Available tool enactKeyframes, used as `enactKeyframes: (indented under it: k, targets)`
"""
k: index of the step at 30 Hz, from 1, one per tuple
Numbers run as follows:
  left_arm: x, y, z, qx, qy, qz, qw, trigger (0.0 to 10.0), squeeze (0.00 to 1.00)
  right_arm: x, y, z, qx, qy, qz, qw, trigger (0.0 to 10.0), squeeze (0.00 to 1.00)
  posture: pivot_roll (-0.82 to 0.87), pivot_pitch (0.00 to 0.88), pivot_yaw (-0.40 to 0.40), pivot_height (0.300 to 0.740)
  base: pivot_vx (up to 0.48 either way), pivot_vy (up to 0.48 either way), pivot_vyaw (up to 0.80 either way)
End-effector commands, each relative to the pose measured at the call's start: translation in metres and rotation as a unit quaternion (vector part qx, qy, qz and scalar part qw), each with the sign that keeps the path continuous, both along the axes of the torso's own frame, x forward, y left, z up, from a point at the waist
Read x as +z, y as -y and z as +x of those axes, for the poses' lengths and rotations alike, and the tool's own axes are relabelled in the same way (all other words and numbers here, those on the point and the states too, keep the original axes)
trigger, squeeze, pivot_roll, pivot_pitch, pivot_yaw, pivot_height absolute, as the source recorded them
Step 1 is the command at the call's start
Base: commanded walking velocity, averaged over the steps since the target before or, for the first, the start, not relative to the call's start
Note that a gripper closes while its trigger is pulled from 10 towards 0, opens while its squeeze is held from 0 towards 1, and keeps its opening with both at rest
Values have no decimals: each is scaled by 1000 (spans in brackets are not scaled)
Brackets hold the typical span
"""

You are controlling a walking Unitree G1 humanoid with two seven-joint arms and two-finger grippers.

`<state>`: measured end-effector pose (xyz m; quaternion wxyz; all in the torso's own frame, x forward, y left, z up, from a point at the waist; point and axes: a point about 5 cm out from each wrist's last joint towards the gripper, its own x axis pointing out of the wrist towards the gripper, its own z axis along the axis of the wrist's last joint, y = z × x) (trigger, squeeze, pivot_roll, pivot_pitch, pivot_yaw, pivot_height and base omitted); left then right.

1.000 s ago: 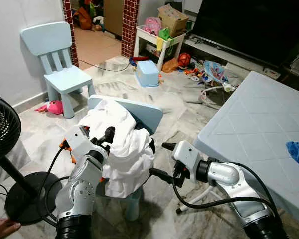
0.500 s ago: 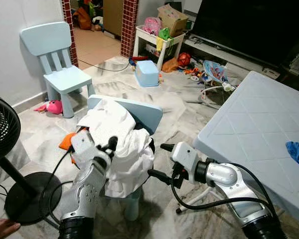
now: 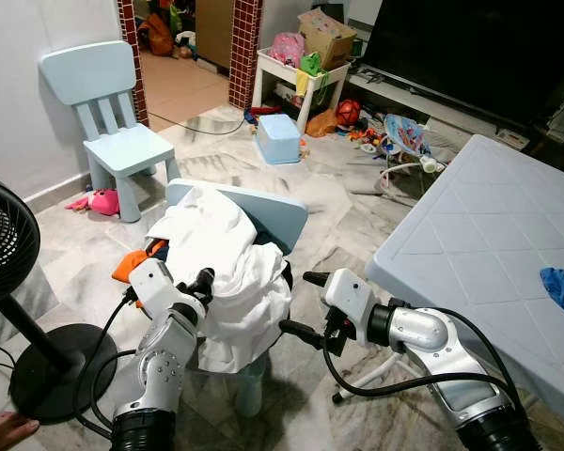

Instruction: Hang hanger

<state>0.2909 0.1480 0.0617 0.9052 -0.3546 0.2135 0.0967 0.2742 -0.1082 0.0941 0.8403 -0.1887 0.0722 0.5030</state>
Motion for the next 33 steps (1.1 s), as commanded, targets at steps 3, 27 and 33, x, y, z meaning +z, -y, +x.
enactKeyframes:
  k: [3, 27, 33]
  targets:
    - [-10, 31, -7, -7, -22, -53, 998, 0, 0, 0, 3, 1, 1, 1, -8, 1000, 10000, 0, -74, 0, -161, 740, 0, 0, 0]
    - [-21, 15, -4, 47, -74, -96, 992, 0, 0, -4, 3, -2, 8, -1, -16, 1000, 10000, 0, -76, 0, -160, 740, 0, 0, 0]
    - [-23, 4, -4, 51, -71, -71, 994, 0, 0, -5, 3, -3, 9, -2, -18, 1000, 10000, 0, -76, 0, -160, 740, 0, 0, 0]
